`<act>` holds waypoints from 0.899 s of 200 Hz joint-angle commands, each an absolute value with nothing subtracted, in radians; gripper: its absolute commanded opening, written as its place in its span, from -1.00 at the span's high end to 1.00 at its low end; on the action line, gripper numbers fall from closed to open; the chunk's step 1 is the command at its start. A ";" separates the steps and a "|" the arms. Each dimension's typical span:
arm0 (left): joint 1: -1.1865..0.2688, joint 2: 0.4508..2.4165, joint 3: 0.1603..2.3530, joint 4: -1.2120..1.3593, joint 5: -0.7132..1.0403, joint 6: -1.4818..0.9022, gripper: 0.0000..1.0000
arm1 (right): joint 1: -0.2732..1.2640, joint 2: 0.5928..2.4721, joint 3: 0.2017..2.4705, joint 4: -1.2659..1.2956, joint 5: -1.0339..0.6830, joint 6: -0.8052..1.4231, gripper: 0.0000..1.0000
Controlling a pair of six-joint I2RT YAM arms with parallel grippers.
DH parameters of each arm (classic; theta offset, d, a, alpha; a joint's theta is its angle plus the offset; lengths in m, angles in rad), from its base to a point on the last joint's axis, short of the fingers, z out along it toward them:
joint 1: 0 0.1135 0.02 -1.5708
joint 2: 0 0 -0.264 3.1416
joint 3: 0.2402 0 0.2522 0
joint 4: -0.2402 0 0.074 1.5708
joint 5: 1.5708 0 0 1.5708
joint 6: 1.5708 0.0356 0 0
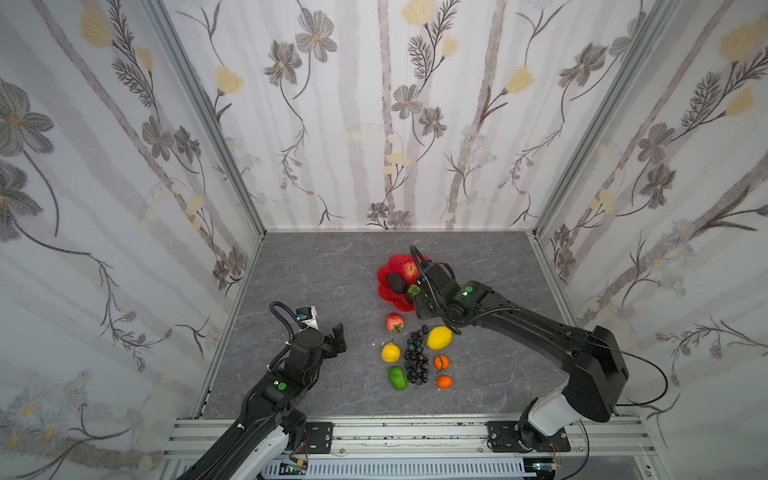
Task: Place and organize the fake fruits in the fruit bowl
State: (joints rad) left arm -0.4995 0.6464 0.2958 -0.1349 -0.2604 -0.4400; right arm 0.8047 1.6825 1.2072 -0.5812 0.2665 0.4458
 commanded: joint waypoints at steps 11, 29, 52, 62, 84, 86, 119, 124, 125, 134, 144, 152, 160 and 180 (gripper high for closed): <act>-0.503 0.797 0.367 -0.058 -0.120 -0.511 -0.92 | 0.796 1.543 1.038 -0.425 0.264 0.506 -0.35; -0.534 0.877 0.410 -0.048 -0.071 -0.521 -0.91 | 0.795 1.472 0.917 -0.342 0.265 0.526 -0.37; -0.620 0.961 0.471 -0.054 -0.067 -0.529 -0.91 | 0.788 1.397 0.792 -0.271 0.266 0.577 -0.42; -0.671 1.000 0.500 -0.060 -0.075 -0.525 -0.91 | 0.788 1.364 0.747 -0.246 0.267 0.593 -0.43; -0.774 1.097 0.582 -0.088 -0.094 -0.498 -0.91 | 0.788 1.296 0.672 -0.230 0.305 0.628 -0.48; -0.782 1.106 0.590 -0.091 -0.094 -0.494 -0.91 | 0.787 1.289 0.666 -0.230 0.309 0.632 -0.48; -0.870 1.269 0.743 -0.111 -0.074 -0.407 -0.92 | 0.788 1.147 0.561 -0.239 0.421 0.682 -0.57; -0.877 1.304 0.767 -0.113 -0.066 -0.393 -0.92 | 0.758 1.120 0.545 -0.241 0.441 0.692 -0.58; -0.879 1.311 0.775 -0.114 -0.064 -0.389 -0.92 | 0.757 1.115 0.542 -0.242 0.445 0.694 -0.58; -0.890 1.369 0.832 -0.128 -0.037 -0.364 -0.92 | 0.755 1.063 0.514 -0.248 0.475 0.714 -0.60; -0.903 1.438 0.907 -0.163 -0.011 -0.325 -0.91 | 0.753 0.996 0.477 -0.253 0.501 0.738 -0.62; -0.916 1.497 0.975 -0.205 0.001 -0.291 -0.90 | 0.753 0.944 0.450 -0.259 0.518 0.757 -0.64; -0.933 1.559 1.043 -0.251 0.004 -0.255 -0.90 | 0.753 0.890 0.425 -0.269 0.533 0.774 -0.65; -0.972 1.699 1.209 -0.376 0.000 -0.179 -0.88 | 0.751 0.763 0.364 -0.293 0.545 0.804 -0.68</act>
State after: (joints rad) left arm -0.9405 1.5871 1.0657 -0.2115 -0.0204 -0.3061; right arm 0.7528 0.8616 0.4110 -0.2913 0.4736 0.7326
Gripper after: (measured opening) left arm 0.943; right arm 0.837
